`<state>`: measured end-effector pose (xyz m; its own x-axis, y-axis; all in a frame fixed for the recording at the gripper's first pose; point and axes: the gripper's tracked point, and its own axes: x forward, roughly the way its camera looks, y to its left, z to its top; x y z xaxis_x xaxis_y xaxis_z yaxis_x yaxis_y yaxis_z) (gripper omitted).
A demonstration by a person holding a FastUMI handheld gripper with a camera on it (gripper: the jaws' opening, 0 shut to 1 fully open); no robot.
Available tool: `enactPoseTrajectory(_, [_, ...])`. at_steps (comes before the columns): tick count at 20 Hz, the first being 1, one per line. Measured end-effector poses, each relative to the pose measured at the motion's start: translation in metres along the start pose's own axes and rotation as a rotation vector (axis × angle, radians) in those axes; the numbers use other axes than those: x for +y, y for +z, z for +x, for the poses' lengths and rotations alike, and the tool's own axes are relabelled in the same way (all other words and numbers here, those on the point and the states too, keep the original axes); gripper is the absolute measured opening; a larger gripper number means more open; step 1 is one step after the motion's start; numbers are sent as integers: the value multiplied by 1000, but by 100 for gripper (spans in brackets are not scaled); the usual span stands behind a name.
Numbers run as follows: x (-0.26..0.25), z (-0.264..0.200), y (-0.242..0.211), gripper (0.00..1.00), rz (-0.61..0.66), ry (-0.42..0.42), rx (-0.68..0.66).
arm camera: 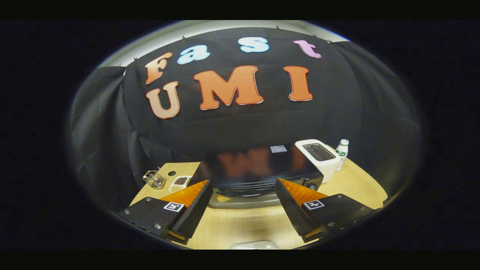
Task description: Open the toaster oven, put the food inside, and close the toaster oven door.
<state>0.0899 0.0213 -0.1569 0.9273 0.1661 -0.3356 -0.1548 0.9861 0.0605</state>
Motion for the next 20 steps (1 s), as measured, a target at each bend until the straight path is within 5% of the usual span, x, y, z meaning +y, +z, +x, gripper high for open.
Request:
enactPoseTrajectory(10, [32, -62, 61, 99, -68, 9, -104])
enactPoseTrajectory(20, [55, -72, 55, 99, -104, 3, -110])
